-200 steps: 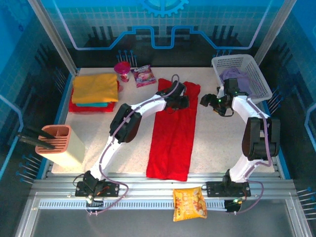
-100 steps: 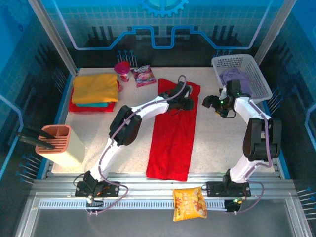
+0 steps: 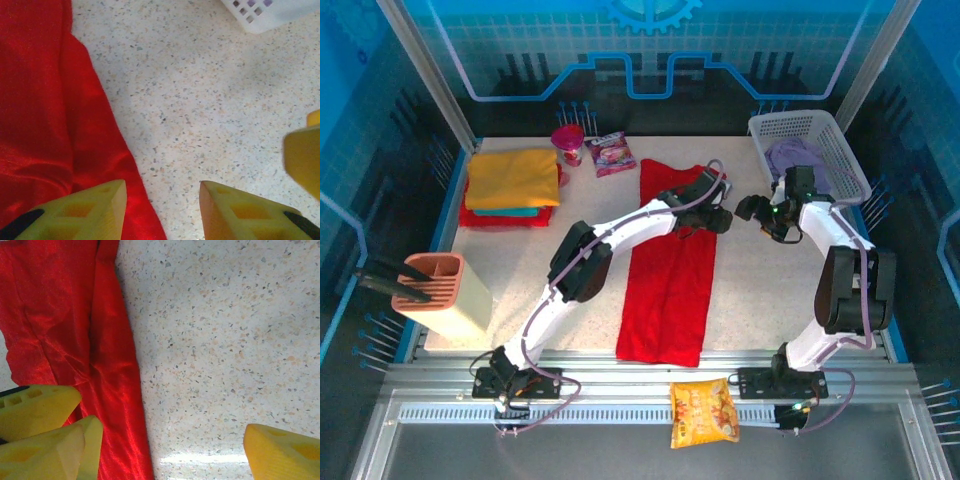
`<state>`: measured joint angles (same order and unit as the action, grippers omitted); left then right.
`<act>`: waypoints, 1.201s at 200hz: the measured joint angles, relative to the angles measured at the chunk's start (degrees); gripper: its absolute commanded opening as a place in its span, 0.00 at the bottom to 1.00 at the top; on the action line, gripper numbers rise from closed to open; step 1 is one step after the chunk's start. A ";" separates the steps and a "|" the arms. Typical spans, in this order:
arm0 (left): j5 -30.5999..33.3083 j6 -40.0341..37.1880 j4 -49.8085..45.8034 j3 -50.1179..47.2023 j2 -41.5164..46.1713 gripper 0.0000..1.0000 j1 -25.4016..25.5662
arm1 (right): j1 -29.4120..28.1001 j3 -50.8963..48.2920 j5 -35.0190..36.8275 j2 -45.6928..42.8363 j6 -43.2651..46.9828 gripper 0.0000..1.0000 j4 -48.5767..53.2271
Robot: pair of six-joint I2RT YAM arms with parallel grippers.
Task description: Fold and stack the t-shirts
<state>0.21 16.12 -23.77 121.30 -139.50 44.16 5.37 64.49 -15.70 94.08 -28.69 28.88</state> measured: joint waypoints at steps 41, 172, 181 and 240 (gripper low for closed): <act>-2.58 2.01 2.21 -9.55 4.94 0.66 -5.57 | 0.00 -0.04 0.02 -0.02 0.04 0.88 -0.02; -13.25 17.07 17.00 -7.87 -0.70 0.64 -13.27 | 0.50 -0.87 -1.11 -0.79 0.46 0.89 0.04; -13.64 18.12 17.09 -7.74 -1.75 0.62 -13.27 | 0.50 -0.87 -1.20 -0.79 0.46 0.88 0.04; -15.19 23.23 20.13 -7.30 -4.00 0.56 -13.03 | 0.59 -0.87 -1.40 -0.79 0.46 0.88 0.04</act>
<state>-14.98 39.35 -3.64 113.99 -143.50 31.14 5.96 63.61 -17.10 93.30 -28.23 28.93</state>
